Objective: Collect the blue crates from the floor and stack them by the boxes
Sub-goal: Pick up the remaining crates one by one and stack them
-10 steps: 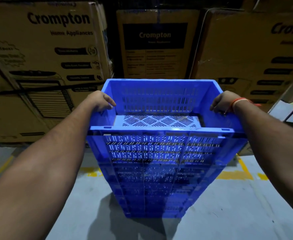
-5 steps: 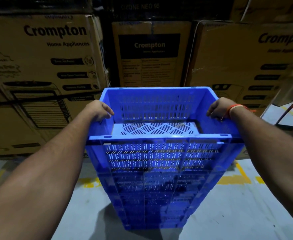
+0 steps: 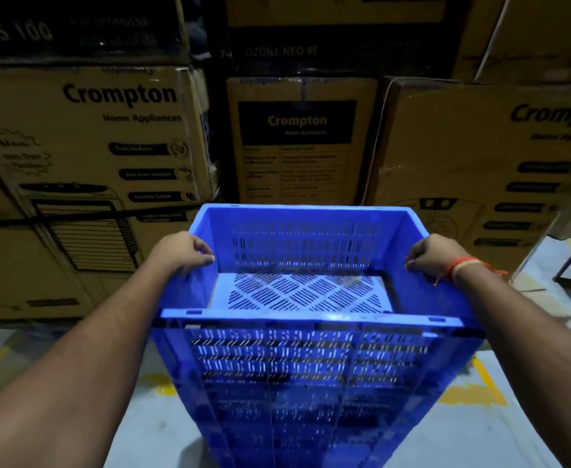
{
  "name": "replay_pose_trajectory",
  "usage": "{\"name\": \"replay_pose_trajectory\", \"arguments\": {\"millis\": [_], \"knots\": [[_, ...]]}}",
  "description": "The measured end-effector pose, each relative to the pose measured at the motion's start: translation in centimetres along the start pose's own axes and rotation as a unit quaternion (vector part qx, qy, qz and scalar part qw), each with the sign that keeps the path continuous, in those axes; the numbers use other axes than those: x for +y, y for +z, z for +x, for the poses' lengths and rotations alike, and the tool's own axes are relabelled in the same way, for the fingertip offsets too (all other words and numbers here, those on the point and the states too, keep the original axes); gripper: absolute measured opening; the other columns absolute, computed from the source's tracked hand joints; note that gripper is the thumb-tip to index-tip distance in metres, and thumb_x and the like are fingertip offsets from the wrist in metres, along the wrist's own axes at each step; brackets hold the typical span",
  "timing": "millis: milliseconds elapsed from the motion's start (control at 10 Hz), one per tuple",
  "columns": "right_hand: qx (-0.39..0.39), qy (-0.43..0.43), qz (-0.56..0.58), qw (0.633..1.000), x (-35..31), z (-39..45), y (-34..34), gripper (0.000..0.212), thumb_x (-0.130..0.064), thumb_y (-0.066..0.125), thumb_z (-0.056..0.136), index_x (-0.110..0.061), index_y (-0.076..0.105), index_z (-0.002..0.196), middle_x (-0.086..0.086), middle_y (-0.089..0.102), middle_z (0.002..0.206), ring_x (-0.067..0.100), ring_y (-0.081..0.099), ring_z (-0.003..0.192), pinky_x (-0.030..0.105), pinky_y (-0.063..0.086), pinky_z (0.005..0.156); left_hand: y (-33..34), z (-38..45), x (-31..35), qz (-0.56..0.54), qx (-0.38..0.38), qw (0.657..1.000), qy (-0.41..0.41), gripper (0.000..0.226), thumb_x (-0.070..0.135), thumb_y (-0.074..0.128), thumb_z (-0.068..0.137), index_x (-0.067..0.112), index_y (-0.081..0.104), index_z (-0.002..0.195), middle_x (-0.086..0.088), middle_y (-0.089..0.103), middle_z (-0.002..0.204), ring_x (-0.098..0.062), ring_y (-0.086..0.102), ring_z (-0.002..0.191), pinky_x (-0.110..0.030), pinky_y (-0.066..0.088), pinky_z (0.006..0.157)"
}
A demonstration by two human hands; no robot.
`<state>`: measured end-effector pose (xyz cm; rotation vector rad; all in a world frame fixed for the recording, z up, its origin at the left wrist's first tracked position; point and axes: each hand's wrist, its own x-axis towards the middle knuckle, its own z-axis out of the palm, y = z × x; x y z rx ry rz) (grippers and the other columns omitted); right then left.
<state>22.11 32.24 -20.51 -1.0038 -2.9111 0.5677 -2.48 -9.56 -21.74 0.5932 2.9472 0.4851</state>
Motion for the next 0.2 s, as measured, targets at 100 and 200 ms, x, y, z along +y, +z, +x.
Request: {"name": "replay_pose_trajectory", "arguments": {"millis": [100,200], "knots": [[0.019,-0.01,-0.006,1.0,0.6,0.9,0.1,0.012,-0.027,0.074,0.073,-0.021,0.077,0.082,-0.003,0.072,0.072,0.015,0.067,0.068,0.028,0.054,0.069,0.0,-0.2,-0.2,0.068,0.047,0.996,0.032,0.034,0.059,0.066,0.08,0.032,0.077,0.098,-0.002,0.066,0.081,-0.019,0.06,0.09,-0.029,0.049,0.079],[0.038,-0.025,-0.039,0.998,0.9,0.6,0.2,0.033,-0.038,0.073,0.072,-0.026,0.072,0.103,0.01,0.067,0.105,0.025,0.06,0.104,0.028,0.049,0.09,-0.2,-1.2,0.5,0.05,0.163,0.984,0.049,0.037,0.062,0.064,0.08,0.035,0.073,0.103,-0.006,0.053,0.108,-0.028,0.055,0.108,-0.038,0.049,0.096]]}}
